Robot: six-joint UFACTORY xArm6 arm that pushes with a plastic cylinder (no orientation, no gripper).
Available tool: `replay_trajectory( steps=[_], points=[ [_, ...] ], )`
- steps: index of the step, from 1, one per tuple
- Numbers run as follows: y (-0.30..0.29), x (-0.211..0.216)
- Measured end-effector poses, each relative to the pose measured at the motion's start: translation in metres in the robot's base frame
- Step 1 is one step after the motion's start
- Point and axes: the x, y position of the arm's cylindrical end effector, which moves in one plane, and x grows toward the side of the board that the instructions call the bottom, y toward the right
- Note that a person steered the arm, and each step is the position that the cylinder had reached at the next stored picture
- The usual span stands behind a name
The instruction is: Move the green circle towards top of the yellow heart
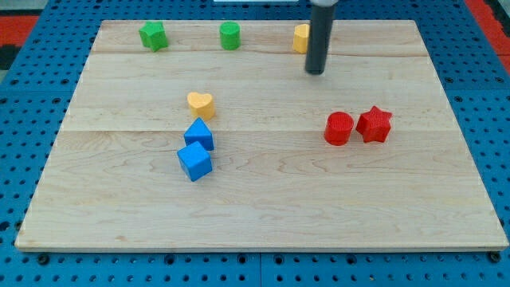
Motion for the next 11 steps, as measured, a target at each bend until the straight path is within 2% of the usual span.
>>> replay_trajectory(
  steps=[2,3,4,7,9,10,11],
  points=[
    [0.032,-0.086],
    [-0.033,-0.098],
    [-0.109,-0.097],
    [-0.143,-0.094],
    [-0.154,-0.046],
    [-0.171,-0.049],
    [-0.171,-0.022]
  ],
)
